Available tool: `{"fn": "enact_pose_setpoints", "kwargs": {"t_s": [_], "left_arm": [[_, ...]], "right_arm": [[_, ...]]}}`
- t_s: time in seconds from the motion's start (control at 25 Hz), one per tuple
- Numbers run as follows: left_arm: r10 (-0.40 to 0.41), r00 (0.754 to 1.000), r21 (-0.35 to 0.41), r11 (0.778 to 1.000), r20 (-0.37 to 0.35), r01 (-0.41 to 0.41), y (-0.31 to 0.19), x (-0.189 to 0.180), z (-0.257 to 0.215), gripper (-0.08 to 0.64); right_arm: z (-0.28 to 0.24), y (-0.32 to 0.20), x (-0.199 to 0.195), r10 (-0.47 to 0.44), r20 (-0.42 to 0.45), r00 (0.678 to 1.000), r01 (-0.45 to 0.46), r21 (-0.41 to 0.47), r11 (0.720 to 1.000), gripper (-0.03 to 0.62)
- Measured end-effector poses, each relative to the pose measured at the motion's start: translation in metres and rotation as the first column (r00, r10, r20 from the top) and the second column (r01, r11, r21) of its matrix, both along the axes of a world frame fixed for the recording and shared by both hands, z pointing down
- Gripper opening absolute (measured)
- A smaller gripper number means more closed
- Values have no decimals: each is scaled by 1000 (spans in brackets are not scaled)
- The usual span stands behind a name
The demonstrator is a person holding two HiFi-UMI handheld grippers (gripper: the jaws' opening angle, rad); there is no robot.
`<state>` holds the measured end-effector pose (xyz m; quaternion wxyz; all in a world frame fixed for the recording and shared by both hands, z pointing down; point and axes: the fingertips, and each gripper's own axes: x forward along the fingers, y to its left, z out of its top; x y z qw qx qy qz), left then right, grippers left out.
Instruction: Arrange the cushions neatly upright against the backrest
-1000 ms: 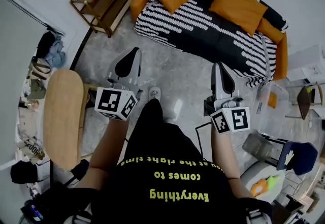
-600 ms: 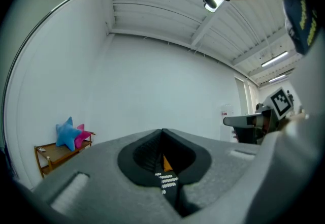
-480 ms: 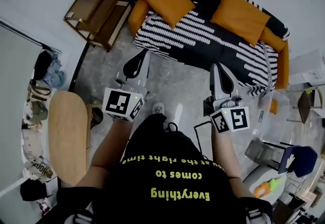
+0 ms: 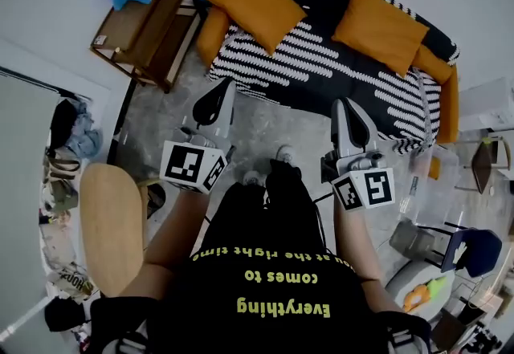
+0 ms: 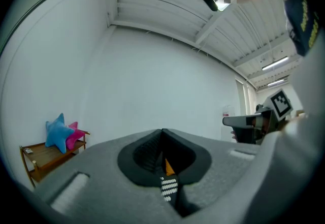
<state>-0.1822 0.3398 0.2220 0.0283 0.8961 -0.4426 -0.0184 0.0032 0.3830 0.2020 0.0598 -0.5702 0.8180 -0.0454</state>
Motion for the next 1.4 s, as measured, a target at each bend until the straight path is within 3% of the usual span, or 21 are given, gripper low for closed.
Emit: {"fn": "enact_pose_setpoints", "kwargs": {"t_s": [0.44, 0.84, 1.12, 1.4], "left_arm": [[-122, 992, 2, 993, -13, 122, -114, 45, -6, -2], [-247, 969, 25, 968, -26, 248, -193, 80, -24, -2], [-271, 963, 10, 963, -3, 271, -221, 93, -17, -2], [-248, 969, -10, 969, -9, 248, -275, 97, -5, -2]], "right_arm": [[-7, -132, 56, -111, 7, 994, 110, 25, 994, 12], [-15, -233, 105, -210, 27, 977, 209, 41, 977, 12], [-7, -267, 111, -260, 53, 964, 259, 31, 965, 12], [0, -316, 110, -247, 47, 968, 247, 16, 969, 12]]}}
